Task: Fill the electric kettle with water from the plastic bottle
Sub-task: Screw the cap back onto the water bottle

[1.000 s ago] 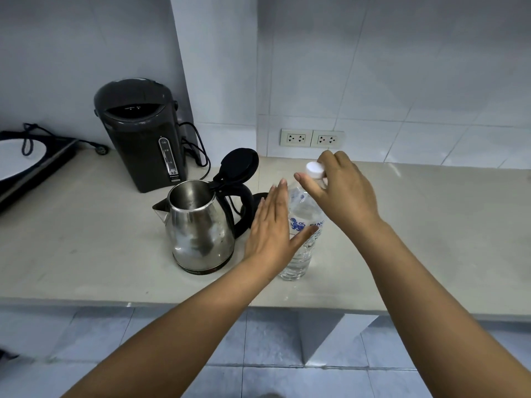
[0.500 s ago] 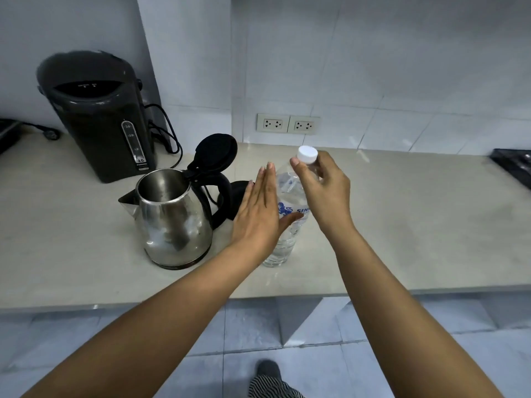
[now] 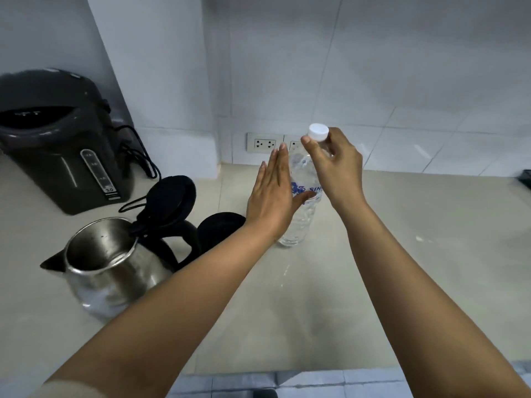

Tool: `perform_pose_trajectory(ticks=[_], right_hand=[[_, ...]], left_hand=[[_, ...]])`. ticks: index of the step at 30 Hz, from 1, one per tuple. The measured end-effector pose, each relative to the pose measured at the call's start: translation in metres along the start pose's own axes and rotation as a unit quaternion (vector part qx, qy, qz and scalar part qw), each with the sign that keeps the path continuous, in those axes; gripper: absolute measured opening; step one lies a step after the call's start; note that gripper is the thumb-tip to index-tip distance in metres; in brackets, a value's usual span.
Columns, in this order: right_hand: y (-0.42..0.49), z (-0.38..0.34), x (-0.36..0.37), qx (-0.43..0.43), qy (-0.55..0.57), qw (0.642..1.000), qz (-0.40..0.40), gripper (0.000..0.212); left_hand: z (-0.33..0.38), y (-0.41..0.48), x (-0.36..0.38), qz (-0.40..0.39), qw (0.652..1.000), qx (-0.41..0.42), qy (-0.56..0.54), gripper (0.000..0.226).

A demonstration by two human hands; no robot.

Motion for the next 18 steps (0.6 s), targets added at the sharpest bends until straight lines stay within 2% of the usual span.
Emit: perform_pose_trajectory(ticks=[9,15,18], right_hand=[[0.094,0.054,0.006,-0.006,-0.028,1.0,-0.006,0.031],[0.118,0.084,0.01,0.003,-0.053,0.999,-0.007,0.037],[0.123,0.092,0.012,-0.018,-0.084,0.996,-0.036,0.038]], left_hand=[[0.003,0.088,0.054,-0.007,0.999,-0.041,0.012,0.099],[0.001,0.111,0.078,-0.03,0.997,-0.053,0.046,0.098],[0.001,0.115,0.083,-0.03,0.997,-0.054,0.04,0.097]])
Point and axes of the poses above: each hand's wrist, its own y-axis towards the middle knuckle, its own x-axis out of the palm, z = x × y, the point moved 6 cm from there along y, towards the middle knuckle, and after that the axes turned 3 degrees about -y, right-handed, at the moved point
